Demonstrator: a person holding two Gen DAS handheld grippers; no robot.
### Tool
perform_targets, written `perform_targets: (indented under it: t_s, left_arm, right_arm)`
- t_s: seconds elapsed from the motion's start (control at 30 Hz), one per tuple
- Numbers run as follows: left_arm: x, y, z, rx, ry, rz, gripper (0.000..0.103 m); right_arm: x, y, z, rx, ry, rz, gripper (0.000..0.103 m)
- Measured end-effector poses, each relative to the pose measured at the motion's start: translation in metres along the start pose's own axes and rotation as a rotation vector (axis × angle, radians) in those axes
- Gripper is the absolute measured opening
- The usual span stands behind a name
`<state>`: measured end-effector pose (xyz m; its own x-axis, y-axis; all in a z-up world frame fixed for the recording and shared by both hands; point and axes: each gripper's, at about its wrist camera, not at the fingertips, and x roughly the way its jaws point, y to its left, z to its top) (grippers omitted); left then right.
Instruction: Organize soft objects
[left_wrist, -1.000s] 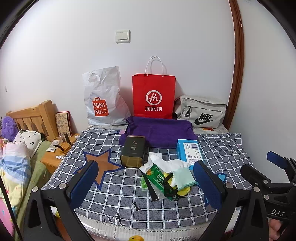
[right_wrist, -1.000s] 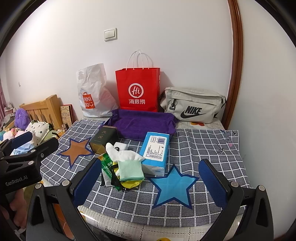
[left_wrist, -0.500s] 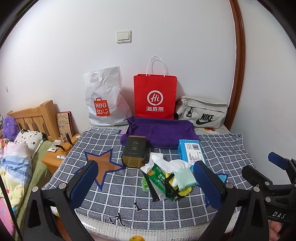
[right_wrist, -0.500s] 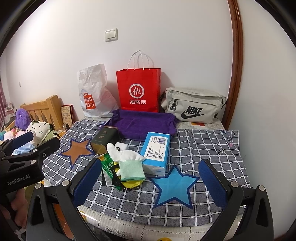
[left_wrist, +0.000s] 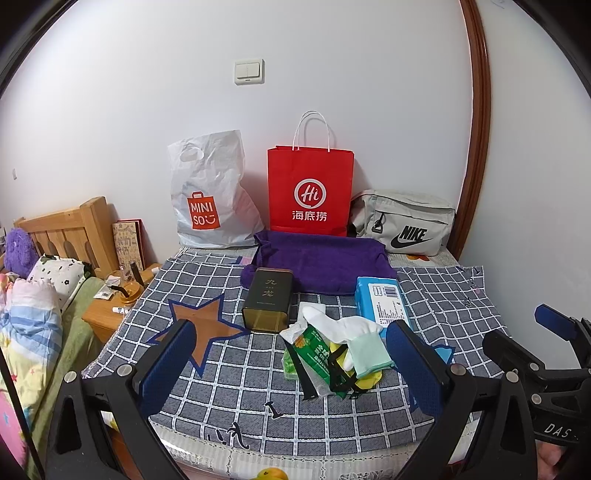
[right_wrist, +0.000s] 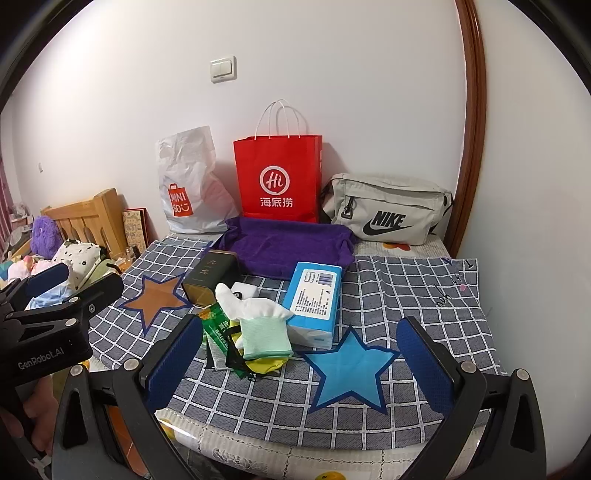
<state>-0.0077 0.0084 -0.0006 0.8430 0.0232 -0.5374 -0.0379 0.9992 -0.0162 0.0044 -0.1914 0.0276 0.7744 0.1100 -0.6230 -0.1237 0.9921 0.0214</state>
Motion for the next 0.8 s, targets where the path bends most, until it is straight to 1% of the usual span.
perform_targets:
  t_s: [0.33, 0.53, 0.67, 0.73, 0.8]
  left_arm:
    - [0.003, 0.000, -0.003, -0.005, 0.006, 0.003, 0.103]
    - [0.010, -0.002, 0.000, -0.006, 0.006, -0.011, 0.103]
    - [0.022, -0.002, -0.001, -0.002, 0.024, -0.008, 0.103]
    - [0.032, 0.002, -0.002, -0.002, 0.042, -0.001, 0.103]
    - [0.044, 0.009, -0.005, -0.022, 0.062, 0.011, 0.103]
  right_arm:
    - [-0.001, 0.001, -0.001, 0.005, -0.003, 0.003, 0.103]
    - [0.003, 0.000, -0.001, 0.015, 0.001, 0.008, 0.103]
    - [0.014, 0.000, -0.003, -0.002, 0.025, -0.013, 0.103]
    - [0.025, -0.002, -0.007, -0.011, 0.052, -0.008, 0.103]
    - [0.035, -0.006, -0.011, -0.016, 0.070, 0.007, 0.103]
